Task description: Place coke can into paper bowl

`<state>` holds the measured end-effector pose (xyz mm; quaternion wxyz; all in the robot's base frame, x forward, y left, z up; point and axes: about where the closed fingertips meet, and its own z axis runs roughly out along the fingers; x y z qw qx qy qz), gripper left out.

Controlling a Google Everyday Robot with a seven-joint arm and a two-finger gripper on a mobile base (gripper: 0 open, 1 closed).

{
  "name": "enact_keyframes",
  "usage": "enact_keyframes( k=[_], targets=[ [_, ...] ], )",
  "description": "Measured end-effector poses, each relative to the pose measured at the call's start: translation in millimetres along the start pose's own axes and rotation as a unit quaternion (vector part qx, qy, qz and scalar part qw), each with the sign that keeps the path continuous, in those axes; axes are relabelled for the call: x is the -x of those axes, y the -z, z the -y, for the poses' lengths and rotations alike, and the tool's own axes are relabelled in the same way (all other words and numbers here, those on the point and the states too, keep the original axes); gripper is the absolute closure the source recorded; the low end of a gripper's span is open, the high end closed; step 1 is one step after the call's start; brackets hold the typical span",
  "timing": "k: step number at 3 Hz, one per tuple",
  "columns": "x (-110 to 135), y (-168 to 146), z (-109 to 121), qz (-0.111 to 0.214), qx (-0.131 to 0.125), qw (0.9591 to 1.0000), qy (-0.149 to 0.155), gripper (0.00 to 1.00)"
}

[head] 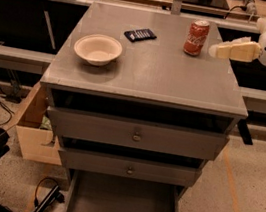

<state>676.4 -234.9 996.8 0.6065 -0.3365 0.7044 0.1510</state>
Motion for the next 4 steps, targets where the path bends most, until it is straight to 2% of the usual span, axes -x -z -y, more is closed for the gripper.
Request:
enact_keyframes(
  k=[1, 2, 3, 4],
  targets=[
    [-3, -5, -5, 0.002, 0.004, 1.0000, -0.009, 0.00],
    [-19, -27, 13, 0.013, -0.008, 0.9993, -0.034, 0.00],
    [-38, -49, 41, 0.031, -0.018, 0.9979, -0.055, 0.00],
    [-47, -86, 69, 0.037, -0.013, 0.9977, -0.055, 0.00]
  ],
)
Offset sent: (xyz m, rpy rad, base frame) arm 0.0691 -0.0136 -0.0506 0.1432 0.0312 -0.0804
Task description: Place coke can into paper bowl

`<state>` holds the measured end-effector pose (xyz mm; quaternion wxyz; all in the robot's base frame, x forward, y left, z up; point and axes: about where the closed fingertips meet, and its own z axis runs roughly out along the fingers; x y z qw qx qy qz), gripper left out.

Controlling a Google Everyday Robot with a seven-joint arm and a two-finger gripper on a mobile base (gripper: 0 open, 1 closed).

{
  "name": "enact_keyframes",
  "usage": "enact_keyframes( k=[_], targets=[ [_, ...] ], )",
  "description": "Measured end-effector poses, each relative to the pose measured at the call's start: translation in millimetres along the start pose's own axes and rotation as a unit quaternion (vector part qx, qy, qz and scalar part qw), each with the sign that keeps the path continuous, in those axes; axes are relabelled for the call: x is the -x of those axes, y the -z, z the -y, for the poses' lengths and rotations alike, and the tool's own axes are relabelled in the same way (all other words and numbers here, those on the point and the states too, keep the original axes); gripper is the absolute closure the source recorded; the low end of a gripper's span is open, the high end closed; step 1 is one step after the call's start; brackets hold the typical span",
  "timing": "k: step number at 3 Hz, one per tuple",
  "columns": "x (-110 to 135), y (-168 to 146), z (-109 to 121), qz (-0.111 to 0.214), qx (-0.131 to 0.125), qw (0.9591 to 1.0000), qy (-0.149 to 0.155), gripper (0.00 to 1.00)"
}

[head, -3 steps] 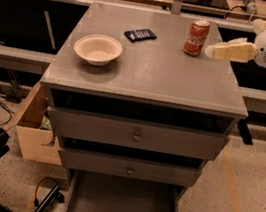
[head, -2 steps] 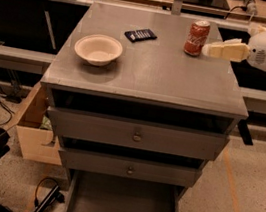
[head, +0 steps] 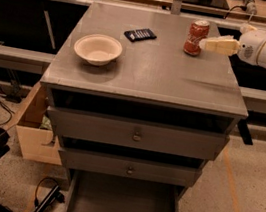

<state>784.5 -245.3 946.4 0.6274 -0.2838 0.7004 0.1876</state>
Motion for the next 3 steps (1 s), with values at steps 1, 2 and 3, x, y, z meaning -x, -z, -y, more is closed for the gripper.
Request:
enact_keyframes(
  k=[1, 2, 3],
  targets=[
    [6, -29, 9, 0.015, 0.010, 0.9998, 0.003, 0.00],
    [7, -55, 13, 0.025, 0.023, 0.9994, 0.002, 0.00],
    [3, -77, 12, 0.043, 0.035, 0.9983, -0.019, 0.00]
  ],
)
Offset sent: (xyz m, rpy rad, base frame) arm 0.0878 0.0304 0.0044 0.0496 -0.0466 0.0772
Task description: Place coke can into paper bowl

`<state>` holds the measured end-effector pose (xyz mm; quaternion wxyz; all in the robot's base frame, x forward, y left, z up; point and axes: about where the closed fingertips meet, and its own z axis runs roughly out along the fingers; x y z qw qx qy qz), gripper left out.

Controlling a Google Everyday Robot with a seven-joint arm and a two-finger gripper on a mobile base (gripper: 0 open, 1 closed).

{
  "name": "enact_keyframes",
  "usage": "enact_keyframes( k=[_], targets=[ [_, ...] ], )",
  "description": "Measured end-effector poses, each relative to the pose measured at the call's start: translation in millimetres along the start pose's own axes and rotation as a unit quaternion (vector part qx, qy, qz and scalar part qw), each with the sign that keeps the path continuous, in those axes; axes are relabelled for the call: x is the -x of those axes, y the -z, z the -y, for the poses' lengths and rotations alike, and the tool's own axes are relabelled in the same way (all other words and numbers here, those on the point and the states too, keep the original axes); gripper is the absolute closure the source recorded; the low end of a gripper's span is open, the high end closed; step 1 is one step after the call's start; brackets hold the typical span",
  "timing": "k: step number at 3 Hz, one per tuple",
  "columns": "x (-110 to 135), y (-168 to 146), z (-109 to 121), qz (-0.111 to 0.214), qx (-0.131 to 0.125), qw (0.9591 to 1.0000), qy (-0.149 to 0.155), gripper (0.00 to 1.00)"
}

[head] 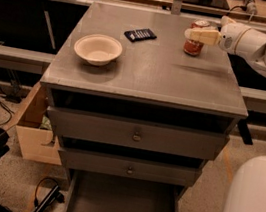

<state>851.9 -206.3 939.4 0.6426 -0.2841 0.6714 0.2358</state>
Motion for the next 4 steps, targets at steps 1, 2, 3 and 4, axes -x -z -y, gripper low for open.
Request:
enact_keyframes(
  k=[1, 2, 3, 4],
  targets=[
    [-11, -21, -5, 0.018, 0.014, 0.9992, -0.032, 0.00],
    [-30, -40, -12, 0.018, 0.019, 0.9981, -0.056, 0.17],
    [-34, -46, -16, 0.017, 0.022, 0.9978, -0.060, 0.41],
    [-34, -49, -18, 0.017, 0.024, 0.9977, -0.061, 0.63]
  ],
)
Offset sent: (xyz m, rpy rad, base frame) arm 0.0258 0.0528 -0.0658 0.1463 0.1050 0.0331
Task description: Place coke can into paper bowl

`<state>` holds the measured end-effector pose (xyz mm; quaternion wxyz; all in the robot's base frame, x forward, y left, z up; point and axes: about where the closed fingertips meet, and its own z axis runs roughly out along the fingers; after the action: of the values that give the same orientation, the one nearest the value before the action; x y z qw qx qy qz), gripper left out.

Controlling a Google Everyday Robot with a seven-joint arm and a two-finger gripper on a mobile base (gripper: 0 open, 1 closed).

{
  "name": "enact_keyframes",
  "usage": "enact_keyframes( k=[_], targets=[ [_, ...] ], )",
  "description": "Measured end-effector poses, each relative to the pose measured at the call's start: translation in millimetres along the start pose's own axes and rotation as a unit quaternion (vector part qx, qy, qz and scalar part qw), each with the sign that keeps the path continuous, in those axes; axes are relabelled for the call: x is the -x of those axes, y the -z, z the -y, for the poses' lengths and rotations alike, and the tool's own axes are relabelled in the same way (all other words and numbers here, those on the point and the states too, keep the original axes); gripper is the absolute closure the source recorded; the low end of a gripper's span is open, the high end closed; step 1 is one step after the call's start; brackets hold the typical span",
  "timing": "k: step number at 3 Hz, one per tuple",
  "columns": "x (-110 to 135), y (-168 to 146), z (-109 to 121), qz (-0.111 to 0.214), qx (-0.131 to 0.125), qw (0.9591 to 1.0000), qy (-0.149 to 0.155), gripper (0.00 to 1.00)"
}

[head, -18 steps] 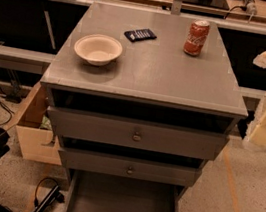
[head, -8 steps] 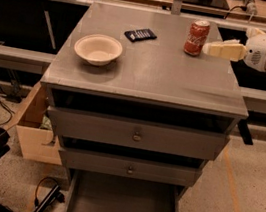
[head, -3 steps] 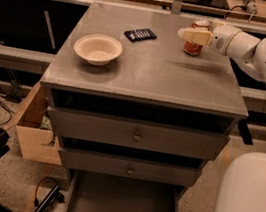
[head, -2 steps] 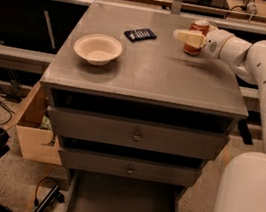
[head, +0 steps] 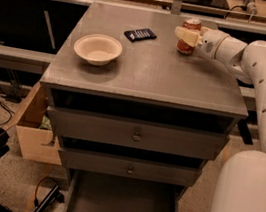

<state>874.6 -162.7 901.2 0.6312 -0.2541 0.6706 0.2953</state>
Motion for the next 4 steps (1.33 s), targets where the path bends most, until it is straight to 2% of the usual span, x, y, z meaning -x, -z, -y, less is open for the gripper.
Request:
enact_keyframes(
  k=[1, 2, 3, 4],
  targets=[
    [-1, -3, -2, 0.000, 0.002, 1.0000, -0.001, 0.87],
    [8, -4, -7, 0.001, 0.007, 0.9999, 0.008, 1.00],
    [62, 1, -35, 0.025, 0.032, 0.9984, 0.039, 1.00],
    [119, 11, -73, 0.057, 0.057, 0.9947, 0.064, 1.00]
  ],
)
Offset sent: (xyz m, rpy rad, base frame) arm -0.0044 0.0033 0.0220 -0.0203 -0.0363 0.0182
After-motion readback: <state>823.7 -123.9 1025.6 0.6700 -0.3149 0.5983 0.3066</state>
